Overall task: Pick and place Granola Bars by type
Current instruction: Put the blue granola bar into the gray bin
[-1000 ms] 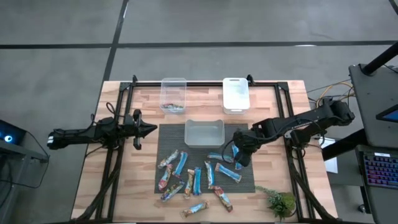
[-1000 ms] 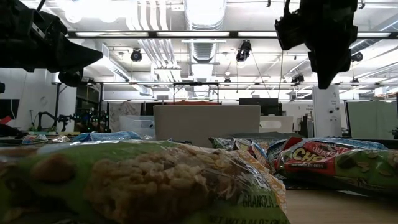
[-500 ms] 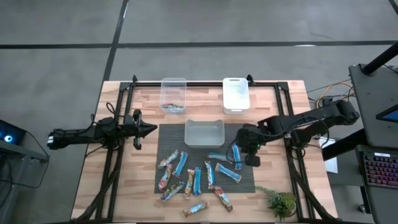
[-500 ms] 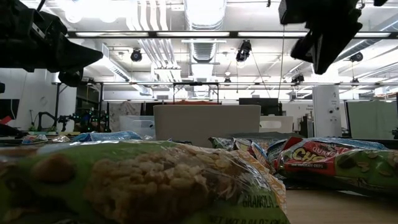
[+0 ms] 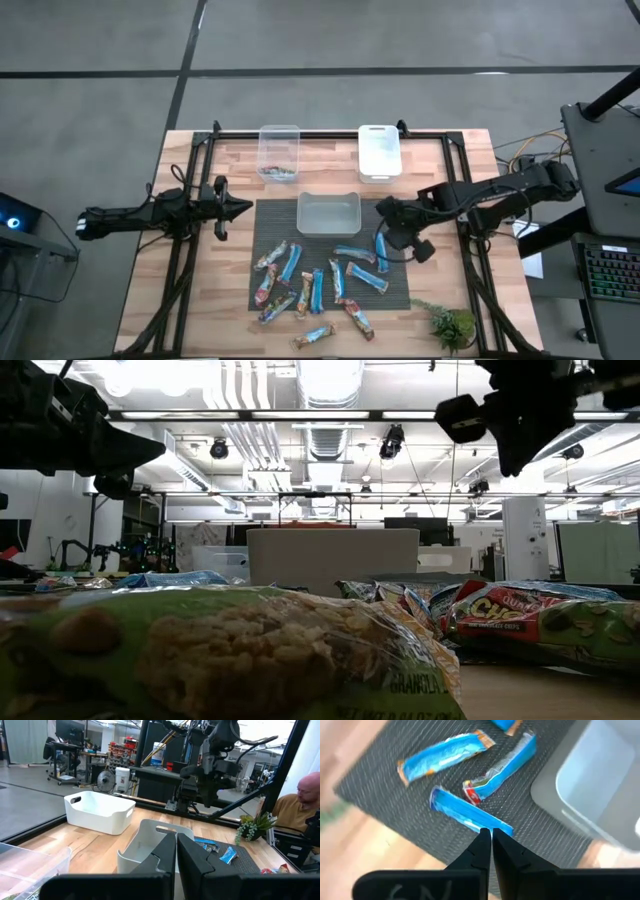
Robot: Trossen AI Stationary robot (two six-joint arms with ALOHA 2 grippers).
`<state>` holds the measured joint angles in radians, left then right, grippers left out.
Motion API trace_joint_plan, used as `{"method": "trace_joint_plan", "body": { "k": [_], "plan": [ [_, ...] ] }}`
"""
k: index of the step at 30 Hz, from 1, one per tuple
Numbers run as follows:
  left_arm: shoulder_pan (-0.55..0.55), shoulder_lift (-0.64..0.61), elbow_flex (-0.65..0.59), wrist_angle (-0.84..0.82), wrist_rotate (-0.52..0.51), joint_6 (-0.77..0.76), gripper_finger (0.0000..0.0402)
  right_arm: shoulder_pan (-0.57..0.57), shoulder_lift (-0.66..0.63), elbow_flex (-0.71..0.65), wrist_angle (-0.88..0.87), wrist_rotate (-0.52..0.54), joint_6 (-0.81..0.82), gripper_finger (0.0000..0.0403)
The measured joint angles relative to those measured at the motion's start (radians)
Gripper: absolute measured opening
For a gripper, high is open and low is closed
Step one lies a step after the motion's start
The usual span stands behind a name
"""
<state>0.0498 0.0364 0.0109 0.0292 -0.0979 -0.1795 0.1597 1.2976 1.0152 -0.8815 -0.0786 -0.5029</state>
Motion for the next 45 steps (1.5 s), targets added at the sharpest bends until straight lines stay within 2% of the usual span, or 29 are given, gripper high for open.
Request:
{"method": "trace_joint_plan", "body": {
  "k": [14,22,30,34,45],
  "plan": [
    [0.0,0.0,0.0,0.0,0.0,0.0,0.0,-0.051,0.0,-0.007,0.006,-0.01,-0.578,0.0009],
    [0.0,0.0,0.0,0.0,0.0,0.0,0.0,-0.063,0.006,-0.035,0.011,-0.086,-0.711,0.0009],
    [0.0,0.0,0.0,0.0,0.0,0.0,0.0,-0.063,0.052,-0.057,0.068,-0.117,-0.714,0.0014],
    [0.0,0.0,0.0,0.0,0.0,0.0,0.0,-0.061,0.075,-0.057,0.078,-0.169,-0.714,0.0041],
    [0.0,0.0,0.0,0.0,0.0,0.0,0.0,-0.053,0.15,-0.057,0.105,-0.168,-0.777,0.0161]
  ]
}}
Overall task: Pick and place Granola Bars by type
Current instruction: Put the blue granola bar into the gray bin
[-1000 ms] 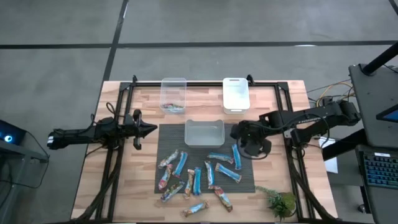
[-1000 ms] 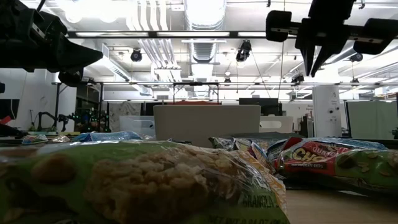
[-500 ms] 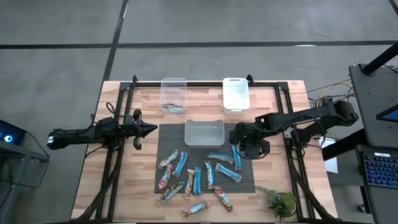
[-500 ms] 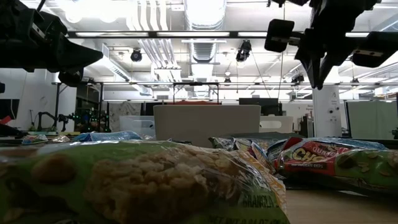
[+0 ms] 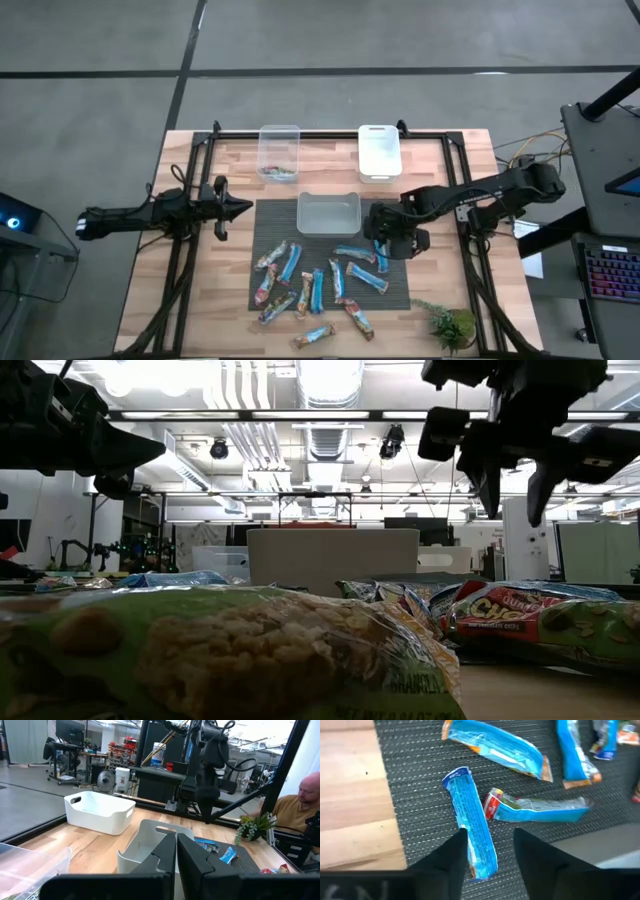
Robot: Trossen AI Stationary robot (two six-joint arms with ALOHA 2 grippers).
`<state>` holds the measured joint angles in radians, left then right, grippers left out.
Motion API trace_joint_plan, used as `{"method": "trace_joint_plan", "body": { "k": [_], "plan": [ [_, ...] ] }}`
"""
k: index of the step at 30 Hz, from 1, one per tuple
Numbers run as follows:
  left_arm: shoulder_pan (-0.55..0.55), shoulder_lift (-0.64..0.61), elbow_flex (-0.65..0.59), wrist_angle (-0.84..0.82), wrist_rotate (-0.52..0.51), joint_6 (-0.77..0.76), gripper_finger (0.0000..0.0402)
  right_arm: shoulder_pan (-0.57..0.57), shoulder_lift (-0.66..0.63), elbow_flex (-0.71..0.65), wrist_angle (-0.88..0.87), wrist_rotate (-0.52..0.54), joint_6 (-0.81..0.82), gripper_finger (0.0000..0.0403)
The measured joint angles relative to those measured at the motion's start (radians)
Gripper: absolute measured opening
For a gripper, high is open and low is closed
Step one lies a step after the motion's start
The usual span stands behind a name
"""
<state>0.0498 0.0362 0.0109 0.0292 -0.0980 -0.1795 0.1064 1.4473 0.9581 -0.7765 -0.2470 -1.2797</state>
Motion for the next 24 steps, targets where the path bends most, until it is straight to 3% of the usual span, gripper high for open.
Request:
{"method": "trace_joint_plan", "body": {
  "k": [7,24],
  "plan": [
    [0.0,0.0,0.0,0.0,0.0,0.0,0.0,0.007,0.052,0.0,0.011,0.037,-0.052,0.02],
    [0.0,0.0,0.0,0.0,0.0,0.0,0.0,0.007,0.178,0.0,0.035,0.143,-0.051,0.0199]
  ]
}}
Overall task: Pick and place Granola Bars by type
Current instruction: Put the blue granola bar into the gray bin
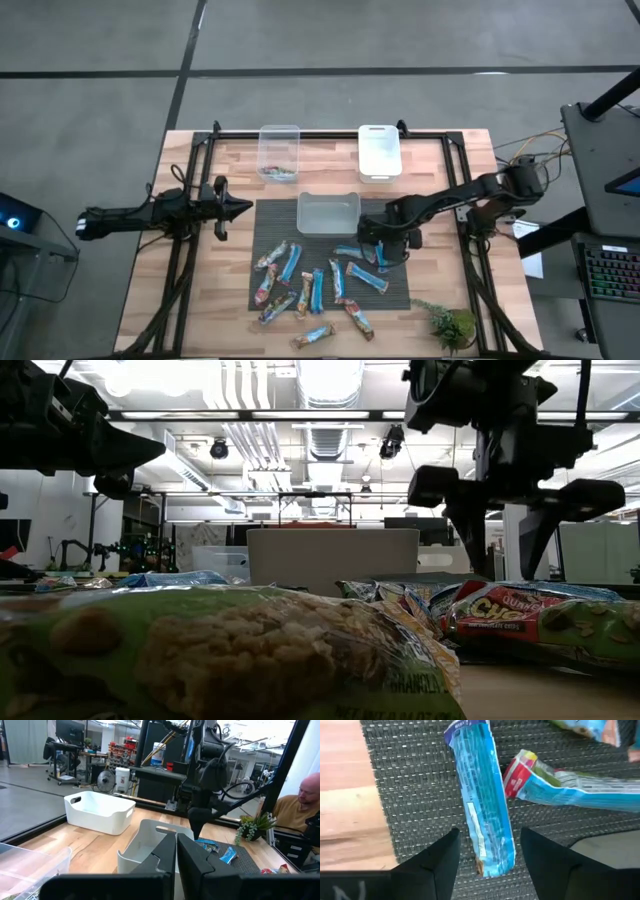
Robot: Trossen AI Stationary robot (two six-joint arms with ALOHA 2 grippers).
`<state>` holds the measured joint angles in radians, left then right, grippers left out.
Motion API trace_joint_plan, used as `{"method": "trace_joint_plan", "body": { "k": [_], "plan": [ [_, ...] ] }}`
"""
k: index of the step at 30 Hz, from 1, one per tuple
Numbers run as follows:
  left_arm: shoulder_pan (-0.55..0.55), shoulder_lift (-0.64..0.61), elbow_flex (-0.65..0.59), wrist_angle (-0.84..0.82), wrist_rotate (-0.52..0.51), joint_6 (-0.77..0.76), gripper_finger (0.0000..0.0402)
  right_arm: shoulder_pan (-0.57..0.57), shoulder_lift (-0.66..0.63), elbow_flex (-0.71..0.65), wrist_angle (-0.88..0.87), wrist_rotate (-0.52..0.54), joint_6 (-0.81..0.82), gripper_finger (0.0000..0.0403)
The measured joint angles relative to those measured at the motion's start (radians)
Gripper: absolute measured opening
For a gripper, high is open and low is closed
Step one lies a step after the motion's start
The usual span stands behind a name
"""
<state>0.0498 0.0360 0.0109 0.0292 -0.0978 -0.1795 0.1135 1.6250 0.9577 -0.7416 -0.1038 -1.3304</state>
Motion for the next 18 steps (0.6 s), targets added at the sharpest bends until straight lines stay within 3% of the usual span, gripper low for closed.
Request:
{"method": "trace_joint_plan", "body": {
  "k": [18],
  "plan": [
    [0.0,0.0,0.0,0.0,0.0,0.0,0.0,0.008,0.047,0.0,0.015,0.003,0.003,0.0194]
  ]
}}
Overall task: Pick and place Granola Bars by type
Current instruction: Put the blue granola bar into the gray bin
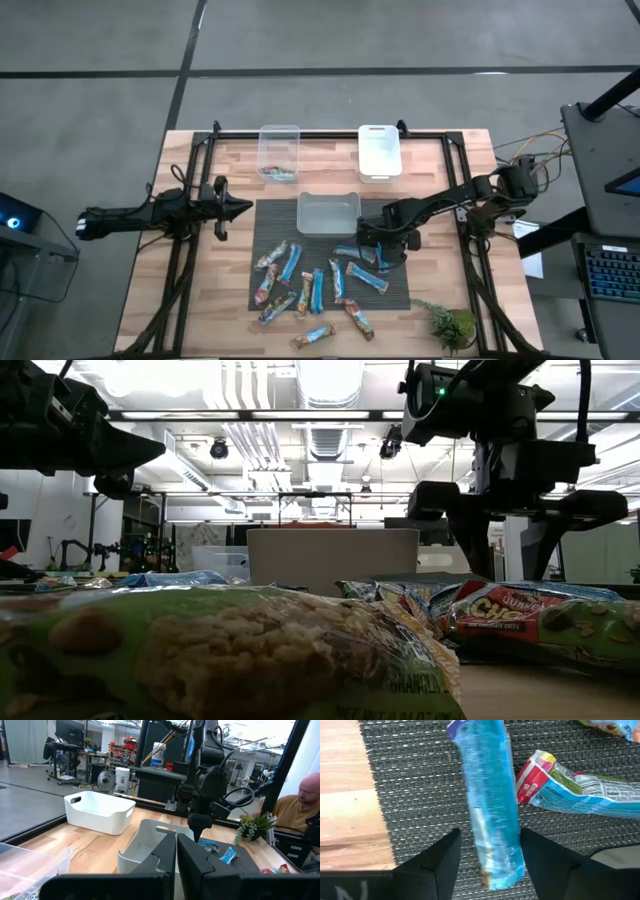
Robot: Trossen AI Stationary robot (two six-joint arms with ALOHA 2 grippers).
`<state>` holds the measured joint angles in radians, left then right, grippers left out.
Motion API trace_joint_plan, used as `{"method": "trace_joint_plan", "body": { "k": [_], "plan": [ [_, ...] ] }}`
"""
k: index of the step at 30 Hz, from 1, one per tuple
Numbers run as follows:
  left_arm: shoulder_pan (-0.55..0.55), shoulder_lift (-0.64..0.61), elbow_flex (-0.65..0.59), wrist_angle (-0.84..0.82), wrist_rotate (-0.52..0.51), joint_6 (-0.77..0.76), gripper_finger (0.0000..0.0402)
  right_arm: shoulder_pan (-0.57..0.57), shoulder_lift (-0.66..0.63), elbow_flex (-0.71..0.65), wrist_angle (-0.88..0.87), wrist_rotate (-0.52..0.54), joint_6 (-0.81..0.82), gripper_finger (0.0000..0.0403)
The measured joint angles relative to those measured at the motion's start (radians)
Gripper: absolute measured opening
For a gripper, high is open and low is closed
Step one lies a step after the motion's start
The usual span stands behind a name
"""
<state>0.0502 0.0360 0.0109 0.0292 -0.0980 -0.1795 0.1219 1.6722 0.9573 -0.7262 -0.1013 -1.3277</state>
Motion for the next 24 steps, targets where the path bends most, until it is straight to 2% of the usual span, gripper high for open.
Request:
{"method": "trace_joint_plan", "body": {
  "k": [24],
  "plan": [
    [0.0,0.0,0.0,0.0,0.0,0.0,0.0,0.0,0.04,0.0,0.022,-0.001,0.0,0.0184]
  ]
}}
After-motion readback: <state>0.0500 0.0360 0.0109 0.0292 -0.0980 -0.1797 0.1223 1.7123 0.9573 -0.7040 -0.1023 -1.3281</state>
